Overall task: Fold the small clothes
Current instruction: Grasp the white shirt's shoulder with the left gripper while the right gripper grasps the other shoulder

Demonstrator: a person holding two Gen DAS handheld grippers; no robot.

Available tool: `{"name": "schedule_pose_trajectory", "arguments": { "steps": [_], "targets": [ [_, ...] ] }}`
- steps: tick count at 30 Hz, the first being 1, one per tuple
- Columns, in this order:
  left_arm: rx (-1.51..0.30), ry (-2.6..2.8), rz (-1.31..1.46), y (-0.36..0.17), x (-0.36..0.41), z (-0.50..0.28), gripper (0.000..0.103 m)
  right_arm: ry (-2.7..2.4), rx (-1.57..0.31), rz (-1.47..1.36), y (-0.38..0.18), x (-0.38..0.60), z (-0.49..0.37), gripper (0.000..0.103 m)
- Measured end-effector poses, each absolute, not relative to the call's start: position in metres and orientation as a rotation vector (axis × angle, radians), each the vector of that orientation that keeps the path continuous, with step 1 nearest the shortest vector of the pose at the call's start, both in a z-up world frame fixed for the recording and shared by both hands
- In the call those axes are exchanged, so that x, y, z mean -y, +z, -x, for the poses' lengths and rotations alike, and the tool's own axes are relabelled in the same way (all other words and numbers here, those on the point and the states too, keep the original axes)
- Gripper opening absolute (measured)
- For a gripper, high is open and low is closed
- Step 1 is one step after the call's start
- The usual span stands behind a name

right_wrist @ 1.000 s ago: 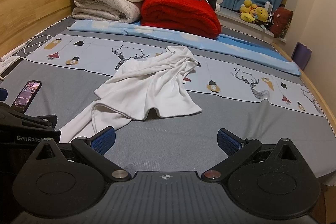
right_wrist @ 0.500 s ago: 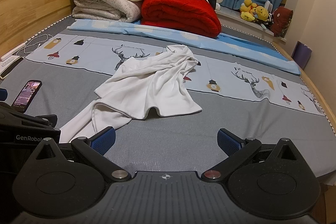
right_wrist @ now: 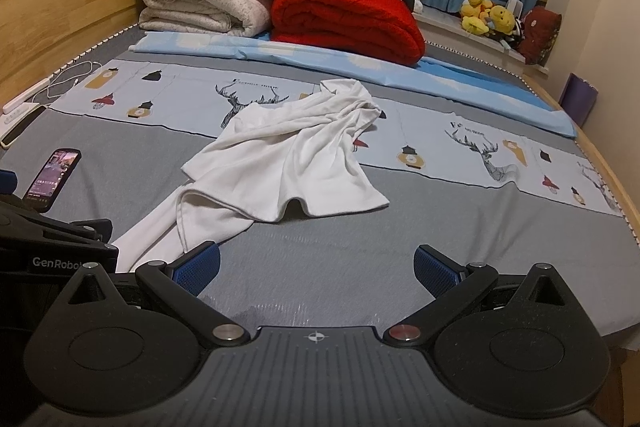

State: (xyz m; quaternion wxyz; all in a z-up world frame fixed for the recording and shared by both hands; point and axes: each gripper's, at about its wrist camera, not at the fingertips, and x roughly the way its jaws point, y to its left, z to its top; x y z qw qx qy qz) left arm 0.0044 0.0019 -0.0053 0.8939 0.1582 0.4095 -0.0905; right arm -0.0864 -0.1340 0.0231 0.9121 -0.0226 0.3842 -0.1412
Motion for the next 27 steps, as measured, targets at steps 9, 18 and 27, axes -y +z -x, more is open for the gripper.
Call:
{"name": "schedule_pose_trajectory", "arguments": {
  "steps": [9,18,27],
  "targets": [
    [-0.952,-0.174,-0.208,-0.018,-0.023,-0.059,0.102,-0.328,-0.830,-0.100,0.017,0.180,0.059,0.102],
    [-0.951,-0.194,0.016,-0.015,-0.035,-0.212,0.103,-0.391,-0.753,-0.130,0.031,0.281,-0.041,0.102],
    [-1.089,-0.290,0.030,-0.096,0.044,-0.375,0.102,-0.390,-0.761,-0.225,-0.009,0.412,-0.273,0.102]
  ]
}}
